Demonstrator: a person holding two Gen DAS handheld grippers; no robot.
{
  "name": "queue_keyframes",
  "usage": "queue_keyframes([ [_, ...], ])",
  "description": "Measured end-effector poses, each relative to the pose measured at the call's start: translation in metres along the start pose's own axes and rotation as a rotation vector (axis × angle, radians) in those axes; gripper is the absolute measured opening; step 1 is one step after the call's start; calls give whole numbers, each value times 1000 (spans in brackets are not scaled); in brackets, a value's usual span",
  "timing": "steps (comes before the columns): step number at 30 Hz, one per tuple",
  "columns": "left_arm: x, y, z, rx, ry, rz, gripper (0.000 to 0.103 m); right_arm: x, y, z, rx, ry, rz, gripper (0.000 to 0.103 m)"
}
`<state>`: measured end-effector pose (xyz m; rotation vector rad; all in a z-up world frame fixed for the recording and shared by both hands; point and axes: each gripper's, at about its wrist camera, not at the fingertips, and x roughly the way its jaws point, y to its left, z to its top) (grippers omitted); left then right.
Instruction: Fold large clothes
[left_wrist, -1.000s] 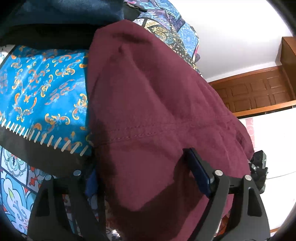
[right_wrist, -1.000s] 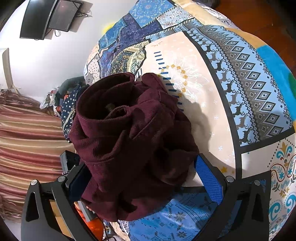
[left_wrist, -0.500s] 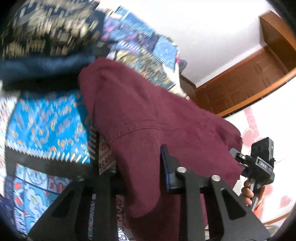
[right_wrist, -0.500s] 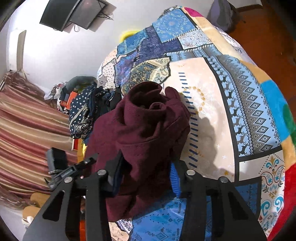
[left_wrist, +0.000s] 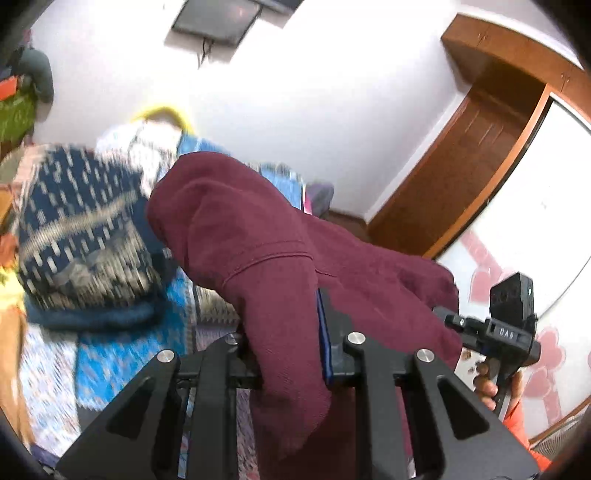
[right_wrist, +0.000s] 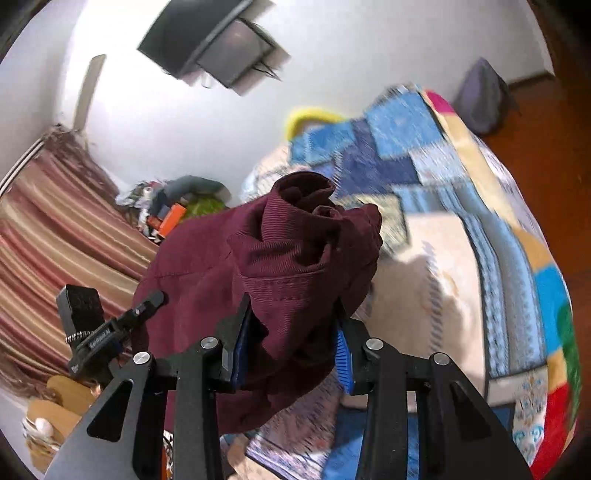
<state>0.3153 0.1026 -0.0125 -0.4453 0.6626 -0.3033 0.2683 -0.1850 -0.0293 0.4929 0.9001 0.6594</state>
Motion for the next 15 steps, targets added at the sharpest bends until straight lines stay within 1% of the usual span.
queue_keyframes([
  [4,-32,11,35,19,-89,11,20,13,34,19,-70,-34,41,34],
  [6,-47,23,52,24,-115,23,20,28,54,31,-106,-53,68,34],
  [9,-67,49,79,35,-150,49,20,50,71,44,-133,-61,109,34],
  [12,-78,79,99,27,-186,54,20,88,91,61,-155,-65,155,34],
  [13,-82,92,109,33,-199,64,20,96,94,63,-159,-66,165,34],
  [15,-83,113,120,42,-208,85,20,126,103,72,-163,-65,191,34],
])
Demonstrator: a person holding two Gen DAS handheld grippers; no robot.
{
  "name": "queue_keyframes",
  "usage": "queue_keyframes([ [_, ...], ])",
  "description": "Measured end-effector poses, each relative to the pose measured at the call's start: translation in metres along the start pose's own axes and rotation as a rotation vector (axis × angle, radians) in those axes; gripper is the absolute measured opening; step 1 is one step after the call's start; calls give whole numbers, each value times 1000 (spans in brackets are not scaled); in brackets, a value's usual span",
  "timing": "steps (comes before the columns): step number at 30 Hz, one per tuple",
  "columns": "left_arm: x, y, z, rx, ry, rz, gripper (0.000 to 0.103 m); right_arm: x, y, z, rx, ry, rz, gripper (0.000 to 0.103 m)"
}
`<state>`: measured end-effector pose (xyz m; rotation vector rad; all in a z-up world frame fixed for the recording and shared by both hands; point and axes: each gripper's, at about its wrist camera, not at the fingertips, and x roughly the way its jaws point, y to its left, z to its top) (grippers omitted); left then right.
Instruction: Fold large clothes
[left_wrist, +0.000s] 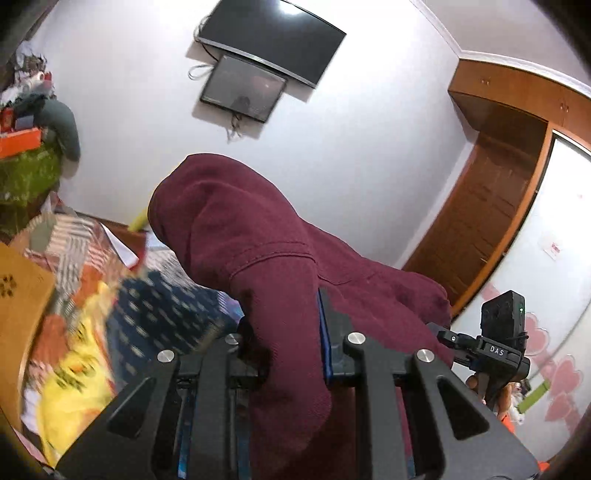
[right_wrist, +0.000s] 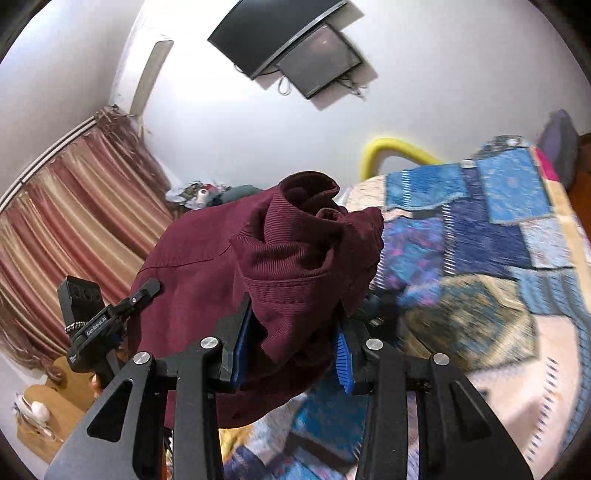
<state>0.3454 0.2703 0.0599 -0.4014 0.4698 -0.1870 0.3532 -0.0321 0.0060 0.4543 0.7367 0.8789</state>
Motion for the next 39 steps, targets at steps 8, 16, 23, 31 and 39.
queue_keyframes([
  [8,65,118,-8,-101,84,179,21,121,-28,-10,35,82,1,34],
  [16,113,224,-69,-314,152,136,33,194,-77,-51,78,188,-79,38],
  [23,108,208,-62,-256,177,220,34,180,-57,-49,-8,202,-154,45],
  [31,66,151,-50,-101,181,361,33,127,-14,-44,-182,150,-259,46],
  [39,-42,60,-38,51,2,332,33,33,77,-41,-338,-33,-193,46],
])
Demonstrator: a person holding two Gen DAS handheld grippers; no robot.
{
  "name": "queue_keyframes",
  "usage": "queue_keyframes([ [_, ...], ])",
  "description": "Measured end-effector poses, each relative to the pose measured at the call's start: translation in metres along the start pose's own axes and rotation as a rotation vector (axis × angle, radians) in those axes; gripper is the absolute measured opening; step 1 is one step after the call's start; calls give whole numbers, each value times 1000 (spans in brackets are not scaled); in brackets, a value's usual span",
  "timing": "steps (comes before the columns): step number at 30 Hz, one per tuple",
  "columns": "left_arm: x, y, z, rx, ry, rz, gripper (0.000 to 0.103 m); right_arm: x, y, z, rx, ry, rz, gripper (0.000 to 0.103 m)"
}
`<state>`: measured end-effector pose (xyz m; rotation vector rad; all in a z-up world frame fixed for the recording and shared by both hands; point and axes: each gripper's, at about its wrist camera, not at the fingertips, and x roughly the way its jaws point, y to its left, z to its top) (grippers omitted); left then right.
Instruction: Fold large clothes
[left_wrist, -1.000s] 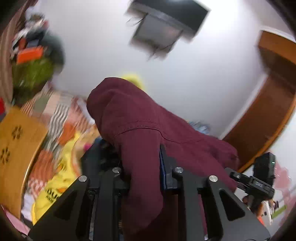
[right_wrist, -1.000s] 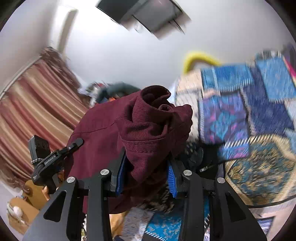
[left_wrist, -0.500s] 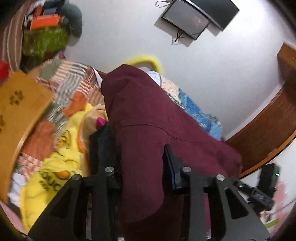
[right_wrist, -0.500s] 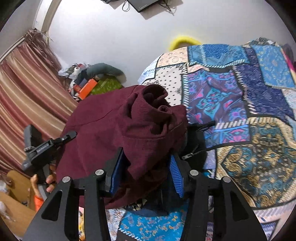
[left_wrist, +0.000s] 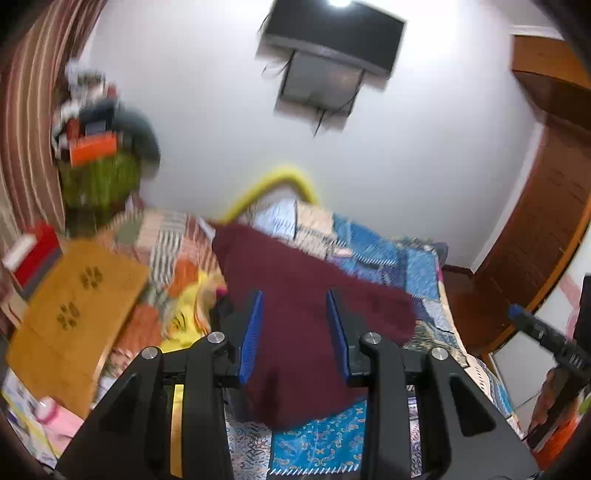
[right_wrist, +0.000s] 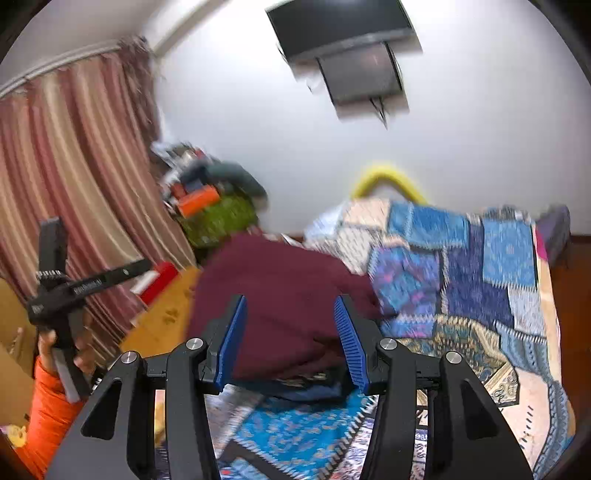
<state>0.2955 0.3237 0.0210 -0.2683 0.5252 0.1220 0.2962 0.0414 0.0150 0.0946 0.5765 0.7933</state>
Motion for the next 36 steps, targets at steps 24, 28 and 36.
queue_keyframes([
  [24,-232,-132,-135,156,-435,100,77,-180,124,-76,-229,-421,-110,91],
  [28,-235,-128,-145,128,-441,126,88,-181,124,-84,-208,-408,-151,102],
  [36,-241,-132,-158,118,-460,121,94,-172,117,-79,-176,-348,-187,103],
])
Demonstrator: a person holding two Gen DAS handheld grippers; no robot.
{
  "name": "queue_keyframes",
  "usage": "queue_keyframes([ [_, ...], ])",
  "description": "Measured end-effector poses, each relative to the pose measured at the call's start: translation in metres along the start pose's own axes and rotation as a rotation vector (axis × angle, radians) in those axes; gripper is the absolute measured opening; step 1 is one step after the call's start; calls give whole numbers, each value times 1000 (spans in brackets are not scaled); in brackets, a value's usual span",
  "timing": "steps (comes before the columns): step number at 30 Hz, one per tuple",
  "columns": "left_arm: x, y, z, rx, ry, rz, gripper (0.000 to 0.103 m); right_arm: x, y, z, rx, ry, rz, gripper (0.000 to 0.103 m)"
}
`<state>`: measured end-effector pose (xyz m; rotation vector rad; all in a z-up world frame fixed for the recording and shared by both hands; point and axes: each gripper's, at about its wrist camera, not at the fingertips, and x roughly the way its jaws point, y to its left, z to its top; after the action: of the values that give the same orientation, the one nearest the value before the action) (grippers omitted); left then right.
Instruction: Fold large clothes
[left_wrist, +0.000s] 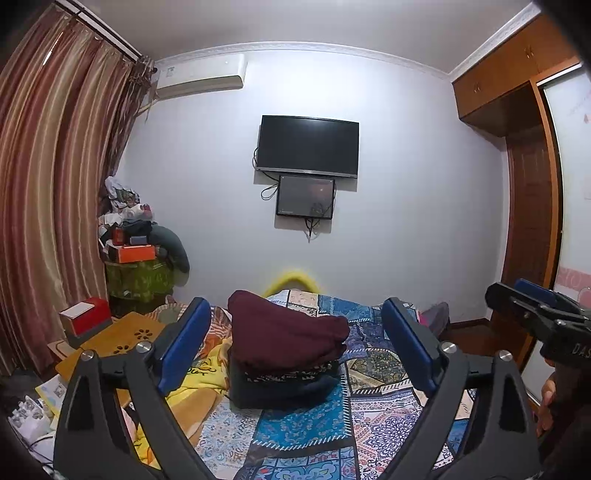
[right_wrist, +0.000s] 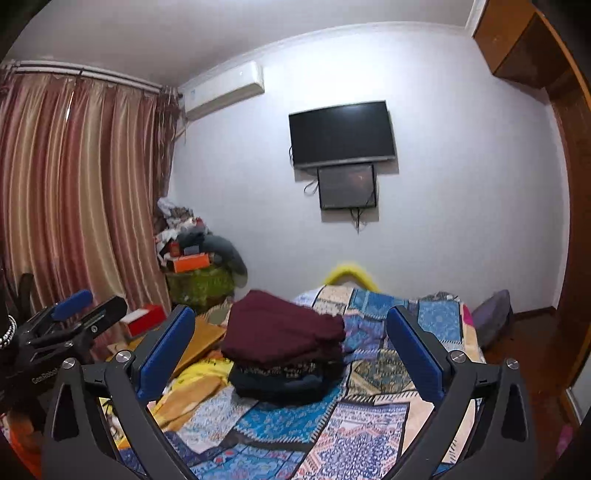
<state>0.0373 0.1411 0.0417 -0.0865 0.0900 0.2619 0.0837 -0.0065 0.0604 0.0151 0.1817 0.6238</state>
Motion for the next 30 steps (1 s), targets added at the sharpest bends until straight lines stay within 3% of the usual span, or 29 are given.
queue_keyframes([
  [9,-2,-5,-7,16,-2,21,97,-15,6,-13,-41,-24,5,103],
  [30,-3,-15,-13,43,-14,31,102,-13,-2,-14,-7,1,12,103],
])
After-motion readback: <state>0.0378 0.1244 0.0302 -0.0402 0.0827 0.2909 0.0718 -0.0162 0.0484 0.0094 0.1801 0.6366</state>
